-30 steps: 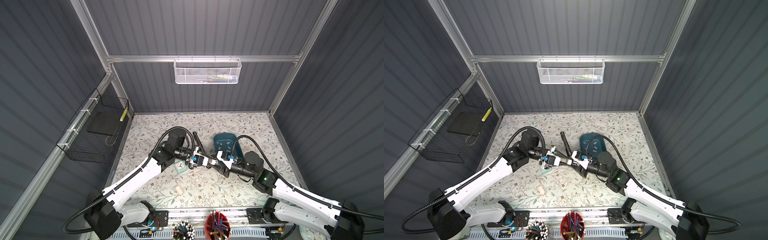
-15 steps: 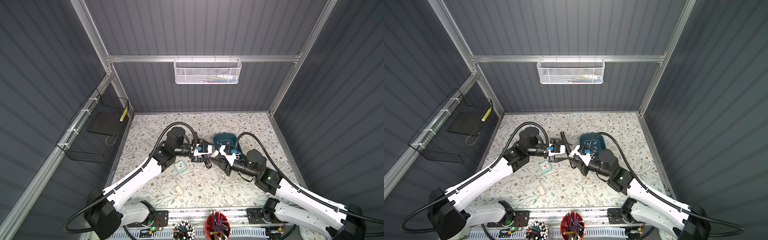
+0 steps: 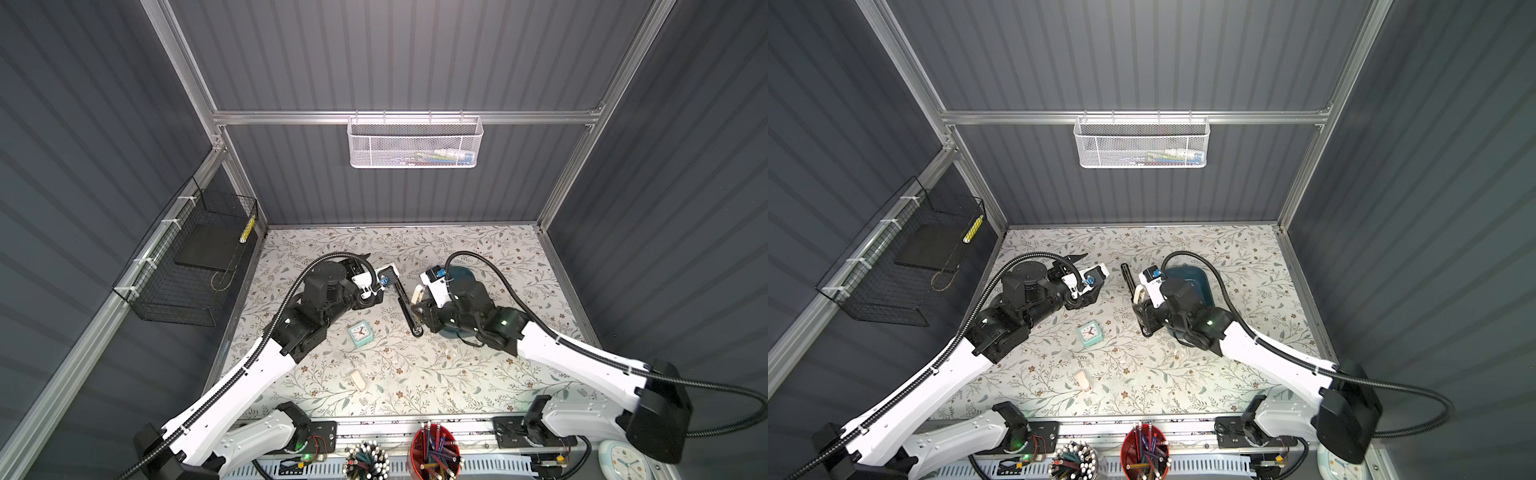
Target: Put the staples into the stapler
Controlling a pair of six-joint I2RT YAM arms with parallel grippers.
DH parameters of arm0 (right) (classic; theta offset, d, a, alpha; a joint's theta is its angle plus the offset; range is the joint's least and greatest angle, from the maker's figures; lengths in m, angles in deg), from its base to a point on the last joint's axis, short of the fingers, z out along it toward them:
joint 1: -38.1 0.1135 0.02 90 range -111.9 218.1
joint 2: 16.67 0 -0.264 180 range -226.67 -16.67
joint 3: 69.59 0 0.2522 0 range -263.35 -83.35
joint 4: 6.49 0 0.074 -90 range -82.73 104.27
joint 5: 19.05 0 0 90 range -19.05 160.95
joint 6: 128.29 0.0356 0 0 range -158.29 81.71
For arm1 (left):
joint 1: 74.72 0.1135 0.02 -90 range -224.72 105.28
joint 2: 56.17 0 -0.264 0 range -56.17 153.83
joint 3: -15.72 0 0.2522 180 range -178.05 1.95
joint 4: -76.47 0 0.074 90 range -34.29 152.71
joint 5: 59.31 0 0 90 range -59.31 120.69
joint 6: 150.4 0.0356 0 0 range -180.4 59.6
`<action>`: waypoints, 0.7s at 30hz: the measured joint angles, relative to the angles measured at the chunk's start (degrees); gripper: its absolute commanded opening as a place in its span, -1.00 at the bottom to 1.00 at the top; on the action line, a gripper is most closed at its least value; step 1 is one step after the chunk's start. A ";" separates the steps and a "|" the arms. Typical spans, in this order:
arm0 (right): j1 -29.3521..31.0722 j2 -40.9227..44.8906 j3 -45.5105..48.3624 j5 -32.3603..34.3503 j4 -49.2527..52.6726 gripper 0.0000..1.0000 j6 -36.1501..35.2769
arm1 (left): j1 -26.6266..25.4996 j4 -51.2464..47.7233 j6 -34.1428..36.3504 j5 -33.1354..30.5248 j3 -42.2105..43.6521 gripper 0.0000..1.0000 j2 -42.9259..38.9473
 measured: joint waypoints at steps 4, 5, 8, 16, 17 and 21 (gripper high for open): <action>1.73 -10.08 -6.10 -0.20 3.28 -1.00 0.59 | 0.02 -11.85 5.14 0.24 -2.62 0.56 1.53; 2.23 -12.85 -7.85 -0.09 4.39 -1.00 0.50 | 0.02 -14.71 6.12 0.66 -3.50 0.56 2.38; 3.17 -20.41 -12.28 0.15 6.69 -1.00 -0.07 | 0.02 -24.06 10.23 3.56 -5.22 0.53 4.83; 3.28 -31.19 -15.98 2.12 9.75 -1.00 -0.79 | 0.02 -40.79 18.49 10.69 -5.53 0.47 1.05; 3.17 -31.80 -16.31 2.45 9.90 -1.00 -0.81 | 0.02 -41.70 18.99 10.64 -5.46 0.47 0.68; 2.29 -33.73 -17.33 2.97 9.92 -1.00 -0.85 | -0.85 -43.87 20.79 8.48 -2.58 0.48 0.83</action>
